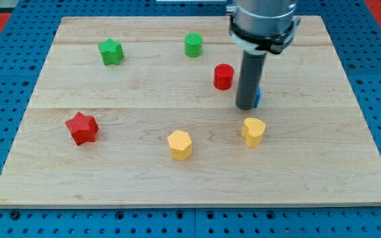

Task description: Push blue triangle into blue cube

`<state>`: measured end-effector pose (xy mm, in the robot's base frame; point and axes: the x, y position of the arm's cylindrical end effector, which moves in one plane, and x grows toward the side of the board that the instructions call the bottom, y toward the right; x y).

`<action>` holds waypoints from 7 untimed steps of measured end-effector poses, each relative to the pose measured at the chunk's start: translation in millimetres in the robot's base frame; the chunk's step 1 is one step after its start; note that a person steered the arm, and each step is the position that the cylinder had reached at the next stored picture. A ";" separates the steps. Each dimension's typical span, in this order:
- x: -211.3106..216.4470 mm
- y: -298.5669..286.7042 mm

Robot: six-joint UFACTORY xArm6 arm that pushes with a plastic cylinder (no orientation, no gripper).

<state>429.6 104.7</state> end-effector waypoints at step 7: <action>-105.3 32.0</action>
